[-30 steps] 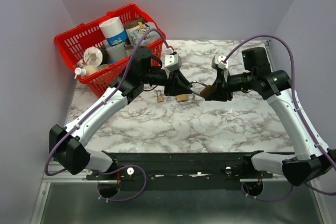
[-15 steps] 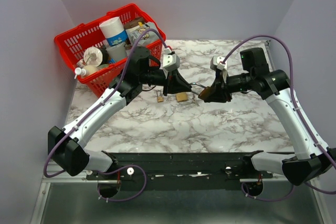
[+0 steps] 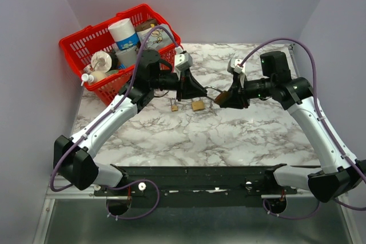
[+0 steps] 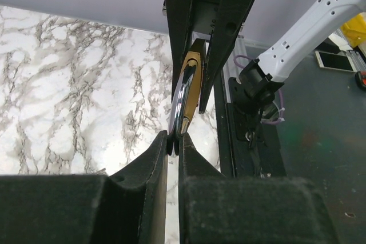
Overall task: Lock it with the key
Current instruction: Lock the lock.
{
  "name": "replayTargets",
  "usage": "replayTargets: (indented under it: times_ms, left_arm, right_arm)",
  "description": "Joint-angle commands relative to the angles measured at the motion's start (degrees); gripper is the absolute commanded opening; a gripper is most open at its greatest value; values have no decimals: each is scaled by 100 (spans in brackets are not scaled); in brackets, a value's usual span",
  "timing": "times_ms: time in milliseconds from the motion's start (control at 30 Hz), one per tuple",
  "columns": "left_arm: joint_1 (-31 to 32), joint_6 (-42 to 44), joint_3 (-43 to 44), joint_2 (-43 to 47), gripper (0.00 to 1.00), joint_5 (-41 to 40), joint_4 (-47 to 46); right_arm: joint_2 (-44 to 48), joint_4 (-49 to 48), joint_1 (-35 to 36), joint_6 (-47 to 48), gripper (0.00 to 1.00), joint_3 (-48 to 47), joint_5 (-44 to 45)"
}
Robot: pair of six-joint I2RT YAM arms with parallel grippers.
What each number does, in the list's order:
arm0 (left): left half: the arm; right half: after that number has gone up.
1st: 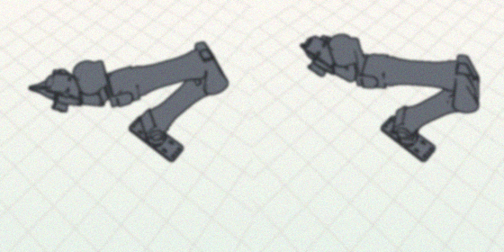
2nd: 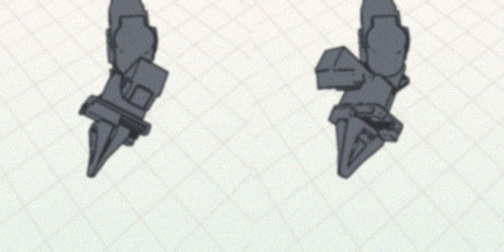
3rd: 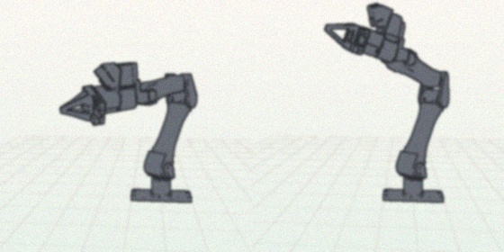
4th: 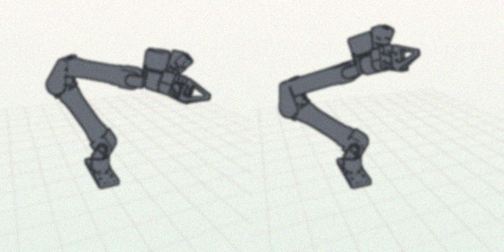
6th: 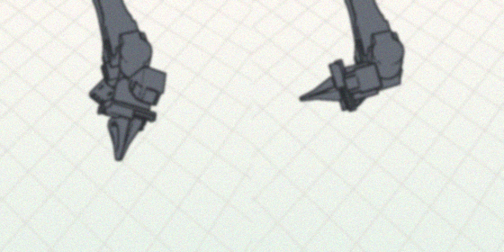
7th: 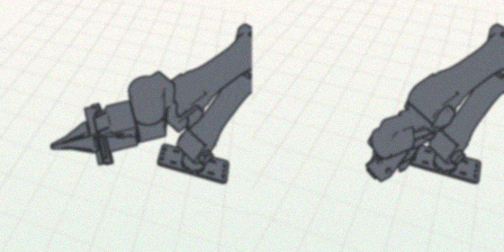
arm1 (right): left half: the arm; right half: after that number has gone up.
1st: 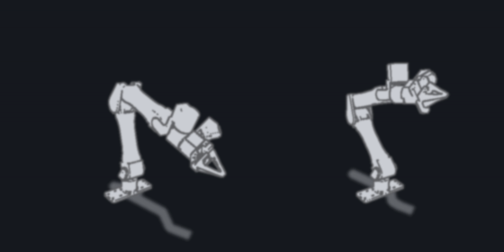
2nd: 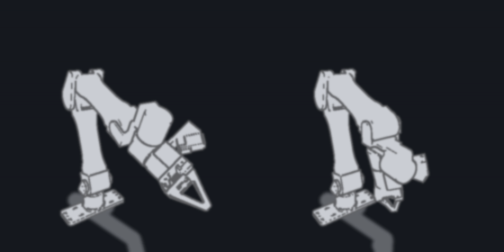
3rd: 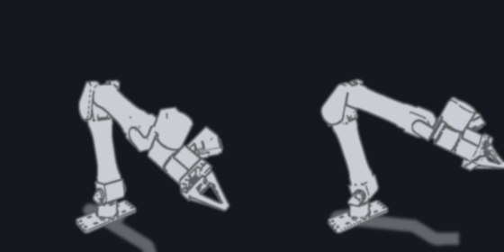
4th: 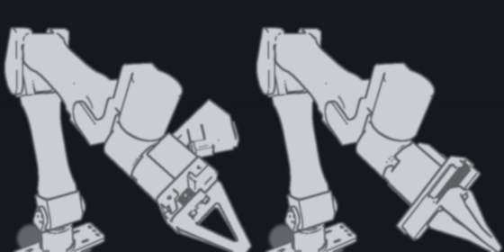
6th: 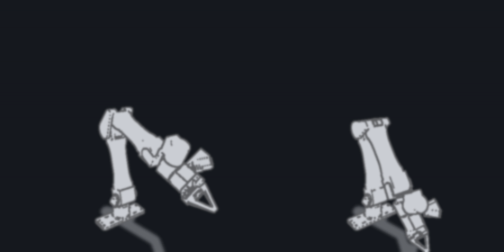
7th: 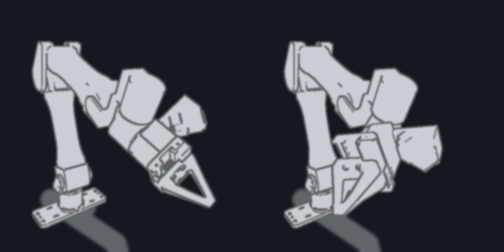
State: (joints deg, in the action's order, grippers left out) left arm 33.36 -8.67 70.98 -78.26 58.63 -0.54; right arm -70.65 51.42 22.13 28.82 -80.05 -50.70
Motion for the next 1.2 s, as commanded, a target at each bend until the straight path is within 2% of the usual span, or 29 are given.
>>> replayTargets:
  times_ms: [0,300,633,867,1167]
  left_arm:
    - [267,-486,-102,-137,0,421,-632]
    - [434,-645,-251,-242,0,421,-1045]
    - [680,5,-207,-400,0,588,-527]
    - [812,-539,-321,-568,0,641,-939]
    - [1058,-715,-278,-699,0,764,-1098]
  right_arm:
    - [60,-1415,230,-324,1,-63,-283]
    - [-54,-1925,476,-816,1,-116,-608]
    - [-511,-2855,573,-1413,1,-537,-555]
    - [-652,-3138,678,-1423,1,-705,-582]
    - [-704,-3551,705,-1502,1,-757,-555]
